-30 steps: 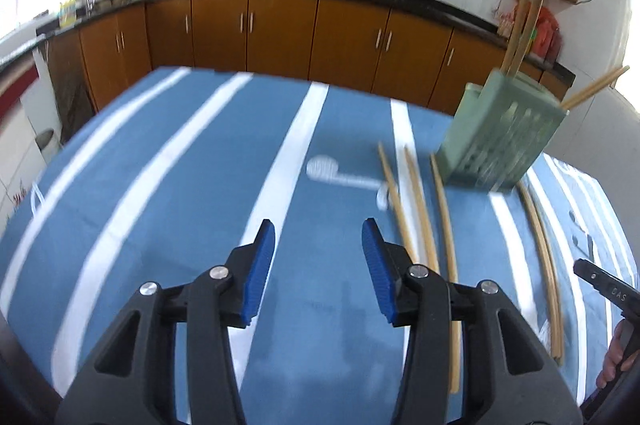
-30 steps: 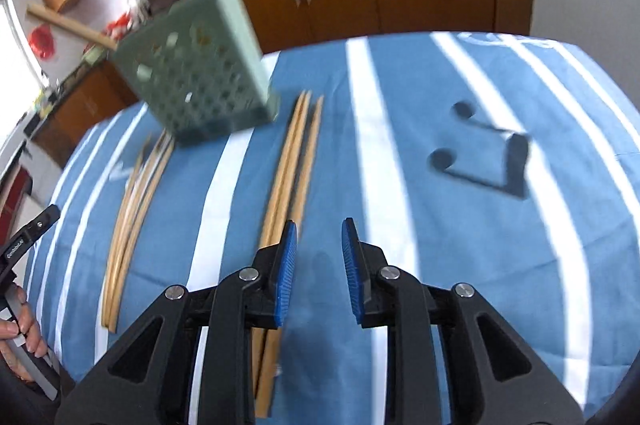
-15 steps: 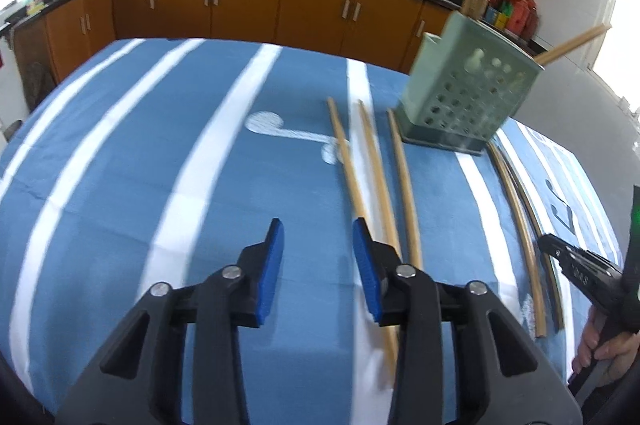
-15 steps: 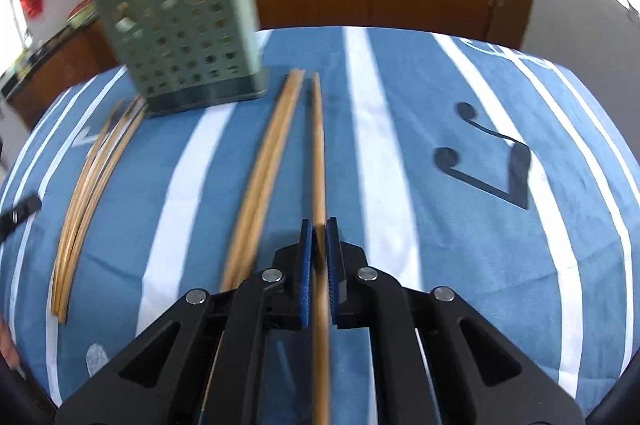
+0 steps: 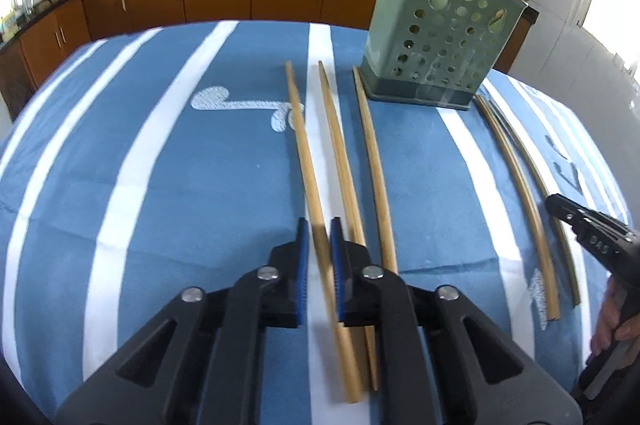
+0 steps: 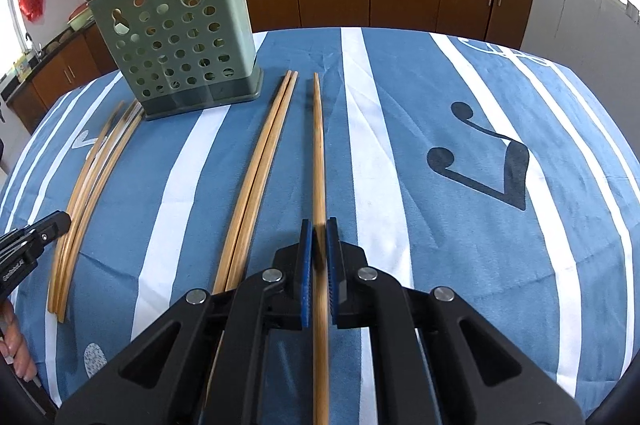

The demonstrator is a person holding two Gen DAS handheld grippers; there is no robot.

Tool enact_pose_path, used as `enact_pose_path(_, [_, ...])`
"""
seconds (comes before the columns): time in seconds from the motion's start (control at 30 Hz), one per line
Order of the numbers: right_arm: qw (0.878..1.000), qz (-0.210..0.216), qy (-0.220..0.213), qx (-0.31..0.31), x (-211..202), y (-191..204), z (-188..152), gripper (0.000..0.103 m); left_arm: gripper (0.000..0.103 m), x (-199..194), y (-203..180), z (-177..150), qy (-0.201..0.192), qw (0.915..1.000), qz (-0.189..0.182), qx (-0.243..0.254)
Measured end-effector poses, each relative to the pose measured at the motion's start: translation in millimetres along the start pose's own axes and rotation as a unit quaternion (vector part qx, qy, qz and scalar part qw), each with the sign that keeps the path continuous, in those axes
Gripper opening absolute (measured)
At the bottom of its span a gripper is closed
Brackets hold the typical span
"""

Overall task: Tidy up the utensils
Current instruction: 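Lower the right tool onto a chopstick and close it while the left tool grasps another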

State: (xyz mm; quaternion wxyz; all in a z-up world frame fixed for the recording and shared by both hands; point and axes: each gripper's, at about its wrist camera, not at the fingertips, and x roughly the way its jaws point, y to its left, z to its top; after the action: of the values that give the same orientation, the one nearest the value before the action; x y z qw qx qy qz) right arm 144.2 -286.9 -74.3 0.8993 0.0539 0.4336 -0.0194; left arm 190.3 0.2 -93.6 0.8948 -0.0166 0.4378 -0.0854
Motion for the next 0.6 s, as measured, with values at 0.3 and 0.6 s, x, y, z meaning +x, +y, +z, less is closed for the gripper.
enact_pose_path(0.3, [1.0, 0.012, 0.001, 0.005, 1.2, -3.6, 0.5, 0.008, 0.009, 4.2, 26.5, 11.5, -0.004, 0.999, 0.032, -0.03])
enact_pose_path(0.6, [0.999, -0.004, -0.014, 0.043, 14.2, -16.8, 17.2, 0.008, 0.009, 7.3, 40.5, 20.0, -0.003, 0.9992, 0.026, -0.031])
